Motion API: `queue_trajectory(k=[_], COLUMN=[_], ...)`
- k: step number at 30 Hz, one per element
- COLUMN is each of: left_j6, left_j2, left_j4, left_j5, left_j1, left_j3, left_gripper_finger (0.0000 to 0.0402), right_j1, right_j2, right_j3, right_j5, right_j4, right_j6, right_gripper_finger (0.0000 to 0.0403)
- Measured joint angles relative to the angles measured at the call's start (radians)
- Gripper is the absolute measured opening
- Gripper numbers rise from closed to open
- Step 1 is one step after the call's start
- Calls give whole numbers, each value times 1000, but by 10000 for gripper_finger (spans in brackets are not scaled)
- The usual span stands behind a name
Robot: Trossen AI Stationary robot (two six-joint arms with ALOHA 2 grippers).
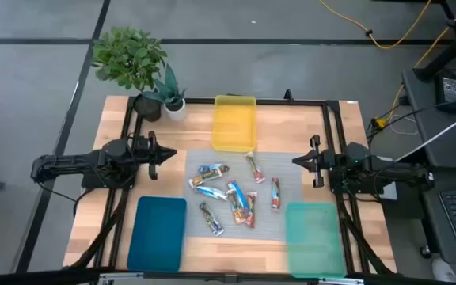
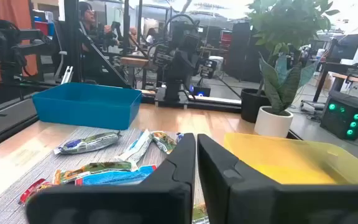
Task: Pick and place Granola Bars by type
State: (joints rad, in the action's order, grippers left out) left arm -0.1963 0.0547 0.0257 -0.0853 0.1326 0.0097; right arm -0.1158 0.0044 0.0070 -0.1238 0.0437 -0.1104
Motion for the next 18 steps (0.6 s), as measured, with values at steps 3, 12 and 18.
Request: queue_trajectory(k=[3, 12, 18], left_j6=[0, 0, 0], left_j2=[0, 0, 0], left_j4=[0, 0, 0], left_j5=[0, 0, 0], left_j1=[0, 0, 0], left_j3=[0, 0, 0], left_gripper_finger=[6, 12, 11], right_j1=[0, 0, 0], right_j2=[0, 0, 0], right_j3=[0, 0, 0], right_j5=[0, 0, 0], right_j4=[0, 0, 0], right_j6=[0, 0, 0], right_gripper_finger=[22, 22, 22])
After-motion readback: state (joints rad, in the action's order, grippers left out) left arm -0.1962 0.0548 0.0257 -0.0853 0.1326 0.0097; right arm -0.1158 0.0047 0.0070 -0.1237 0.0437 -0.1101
